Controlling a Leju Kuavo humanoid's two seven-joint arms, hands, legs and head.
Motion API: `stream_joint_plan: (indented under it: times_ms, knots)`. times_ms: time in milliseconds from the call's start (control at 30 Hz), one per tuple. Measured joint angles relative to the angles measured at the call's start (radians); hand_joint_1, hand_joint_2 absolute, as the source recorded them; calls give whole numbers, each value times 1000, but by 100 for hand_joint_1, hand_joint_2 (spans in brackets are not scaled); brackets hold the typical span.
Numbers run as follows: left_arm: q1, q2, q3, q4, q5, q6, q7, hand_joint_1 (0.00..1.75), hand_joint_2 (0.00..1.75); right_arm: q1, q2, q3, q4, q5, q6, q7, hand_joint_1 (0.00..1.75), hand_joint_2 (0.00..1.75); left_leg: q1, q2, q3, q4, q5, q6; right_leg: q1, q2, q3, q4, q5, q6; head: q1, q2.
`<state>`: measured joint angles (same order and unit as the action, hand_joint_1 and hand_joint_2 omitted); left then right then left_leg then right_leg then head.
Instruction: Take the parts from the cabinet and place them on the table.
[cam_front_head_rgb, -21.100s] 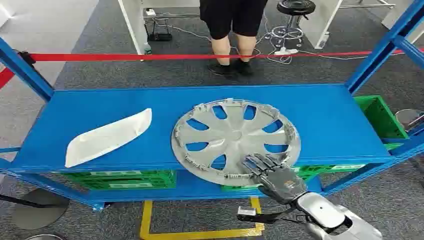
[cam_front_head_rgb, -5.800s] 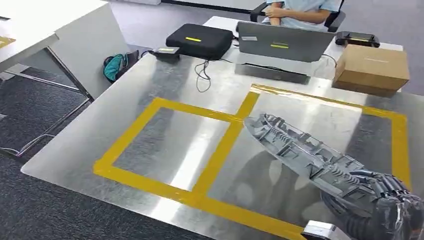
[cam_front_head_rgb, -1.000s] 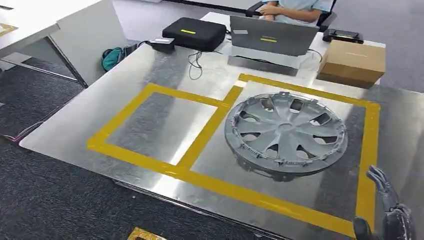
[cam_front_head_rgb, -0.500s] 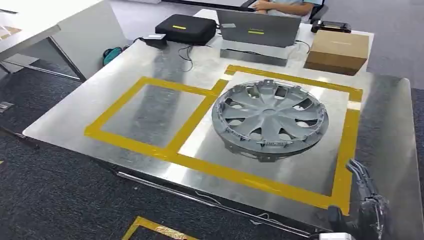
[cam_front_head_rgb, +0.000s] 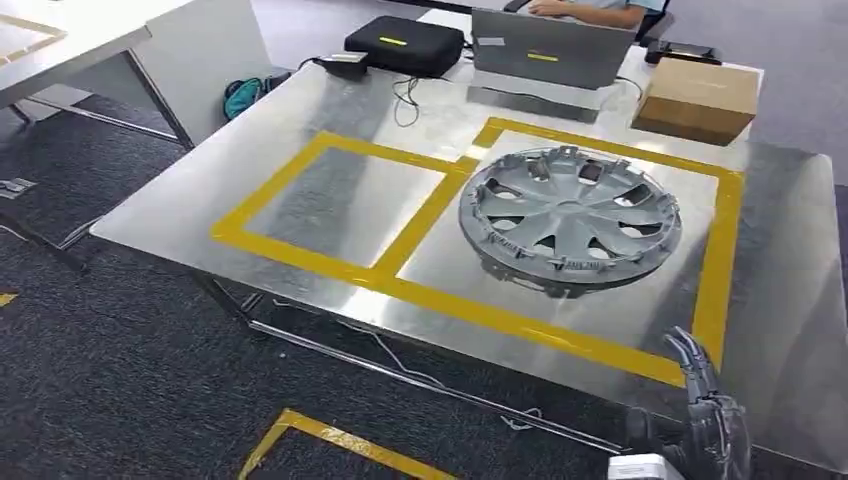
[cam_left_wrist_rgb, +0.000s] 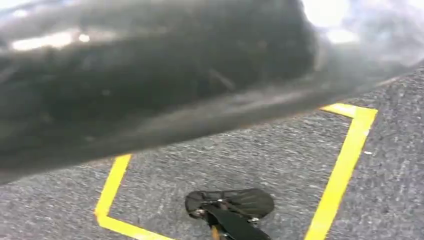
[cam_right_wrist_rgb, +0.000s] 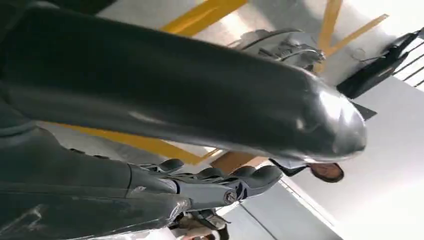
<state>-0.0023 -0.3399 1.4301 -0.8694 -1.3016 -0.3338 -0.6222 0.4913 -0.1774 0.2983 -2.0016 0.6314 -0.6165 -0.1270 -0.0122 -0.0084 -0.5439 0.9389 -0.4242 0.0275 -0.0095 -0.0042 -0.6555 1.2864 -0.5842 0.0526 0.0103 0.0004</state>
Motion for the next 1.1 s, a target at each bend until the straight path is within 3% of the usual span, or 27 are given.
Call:
stream_joint_plan:
  times_ms: [67, 100, 133, 200, 267, 300, 333, 400, 433, 467, 500, 533, 567, 600, 633, 667, 700, 767, 800, 833, 867, 933, 967, 1000, 1033, 1067, 1100]
  knots:
    - [0, -1, 0, 0, -7, -1, 2, 0, 0, 0, -7, 8, 14, 13, -19, 21, 0, 0, -2, -19, -15, 1, 15, -6, 1, 15, 117, -166, 77, -10, 0, 0]
    - [-2, -3, 0, 0, -9, -2, 2, 0, 0, 0, -10, 12, 22, 19, -32, 29, 0, 0, 0, -25, -19, 2, 21, -9, 1, 53, 181, -261, 85, -18, 0, 0]
    - [-4, -3, 0, -1, -11, -2, 2, 0, 0, 0, -13, 16, 30, 26, -40, 37, 0, 0, -5, -31, -27, 3, 28, -14, -1, 87, 229, -324, 63, -25, -2, 0]
    - [-6, -3, 0, -6, -15, -5, 2, 0, 0, 4, -17, 20, 53, 45, -60, 63, 0, 0, 0, -52, -39, 5, 48, -24, 3, 71, 224, -341, 61, -20, -1, 0]
    - [-1, -3, 0, -8, -17, -5, 2, 0, 0, 8, -22, 23, 79, 48, -68, 84, 0, 0, -1, -75, -49, 5, 63, -37, 1, 48, 202, -341, 72, -31, -2, 0]
    - [1, -3, 0, -11, -18, -5, 1, 0, 0, 10, -24, 24, 91, 47, -70, 90, 0, 0, 1, -60, -57, 15, 40, -40, -3, 31, 203, -342, 80, -37, 0, 0]
    - [1, -4, 0, -11, -18, -5, 0, 0, 0, 15, -25, 24, 103, 46, -70, 95, 0, 0, 1, -33, -73, 55, -12, -49, -3, 22, 194, -342, 84, -44, -8, 0]
    - [-3, -4, 0, -12, -18, -5, -1, 0, 0, 25, -26, 24, 127, 46, -71, 96, 0, 0, 9, -6, -125, 219, -128, -63, -2, -8, 178, -340, 96, -47, -10, 0]
    - [-3, -4, 0, -11, -17, -5, -1, 0, 0, 28, -26, 24, 135, 47, -71, 96, 0, 0, 12, -4, -145, 297, -159, -67, -2, -22, 167, -337, 102, -47, -11, 0]
    - [-3, -4, 0, -12, -13, -5, -1, 0, 0, 29, -26, 24, 142, 48, -72, 96, 0, 0, 15, -3, -150, 338, -157, -72, -2, -35, 163, -333, 108, -46, -10, 0]
    - [-2, -4, 0, -12, -7, -9, -1, 0, 0, 30, -26, 24, 146, 48, -72, 96, 0, 0, 19, -2, -133, 332, -131, -75, -3, -46, 152, -327, 112, -44, -11, 0]
    - [-2, -4, 0, -12, 0, -11, -1, 0, 0, 30, -26, 24, 150, 48, -72, 96, 0, 0, 23, 0, -99, 288, -89, -77, -4, -56, 140, -321, 117, -40, -11, 0]
    - [-2, -4, 0, -12, 6, -13, -1, 0, 0, 30, -26, 24, 155, 48, -72, 96, 0, 0, 25, 11, -42, 205, -55, -80, -5, -66, 133, -315, 120, -37, -10, 0]
    - [-3, -4, 0, -13, 11, -14, -2, 0, 0, 30, -26, 24, 159, 48, -72, 96, 0, 0, 26, 40, 21, 109, -38, -82, -5, -76, 130, -309, 120, -34, -11, 0]
    - [-6, -9, 0, -13, 16, -16, -3, 0, 0, 31, -26, 24, 162, 48, -72, 95, 0, 0, 24, 86, 67, 38, -47, -89, 1, -85, 124, -303, 120, -29, -16, 0]
    - [-10, -7, 0, -14, 23, -16, -3, 0, 0, 29, -27, 23, 166, 50, -73, 95, 0, 0, 16, 80, 68, 22, -54, -70, 4, -94, 119, -298, 124, -22, -14, 0]
    - [-12, -8, 0, -14, 26, -15, -3, 0, 0, 26, -27, 23, 169, 51, -73, 94, 0, 0, 18, 72, 61, 18, -56, -65, 5, -104, 117, -294, 128, -17, -11, 0]
    - [-7, -8, 0, -14, 27, -13, -3, 0, 0, 22, -27, 24, 176, 53, -73, 93, 0, 0, 15, 50, 45, 20, -54, -43, 0, -124, 114, -294, 135, -5, -11, 0]
    - [-6, -8, 0, -14, 27, -13, -3, 0, 0, 20, -27, 23, 180, 53, -73, 93, 0, 0, 17, 40, 41, 17, -45, -29, -5, -105, 106, -285, 121, 1, -10, 0]
    - [-7, -7, 0, -14, 29, -13, -3, 0, 0, 20, -27, 24, 183, 54, -73, 92, 0, 0, 16, 32, 32, 18, -38, -21, -6, -54, 89, -249, 78, 3, -9, 0]
    - [-9, -7, 0, -14, 31, -13, -3, 0, 0, 20, -27, 24, 186, 55, -73, 92, 0, 0, 14, 22, 23, 18, -30, -14, -5, -25, 68, -186, 33, 2, -8, 0]
    - [-10, -8, 0, -14, 37, -10, -2, 0, 0, 19, -27, 23, 196, 58, -73, 88, 0, 0, 5, -2, -1, 19, -11, -7, 2, 0, 5, -12, -54, -2, -6, 0]
    - [-9, -8, 0, -14, 39, -7, -1, 0, 0, 17, -27, 23, 200, 60, -73, 85, 0, 0, 0, -15, -12, 19, -2, -4, 5, 2, -5, 26, -67, -9, -7, 0]
    - [-7, -8, 0, -14, 43, -4, 1, 0, 0, 16, -27, 23, 203, 63, -73, 76, 0, 0, -5, -27, -21, 20, 6, -3, 9, 2, 10, 14, -57, -15, -6, 0]
    - [-6, -8, 0, -14, 45, -1, 4, 0, 0, 15, -27, 21, 206, 65, -73, 66, 0, 0, -8, -40, -29, 21, 13, -2, 13, 5, 46, -41, -27, -24, -7, 0]
    - [-5, -8, 0, -14, 46, 1, 10, 0, 0, 13, -27, 21, 206, 70, -73, 52, 0, 0, -11, -54, -35, 21, 21, -2, 18, 14, 105, -137, 16, -33, -7, 0]
    - [-4, -9, 0, -14, 48, 4, 12, 0, 0, 10, -27, 20, 206, 76, -73, 33, 0, 0, -12, -68, -40, 21, 29, -4, 21, 42, 173, -246, 56, -44, -7, 0]
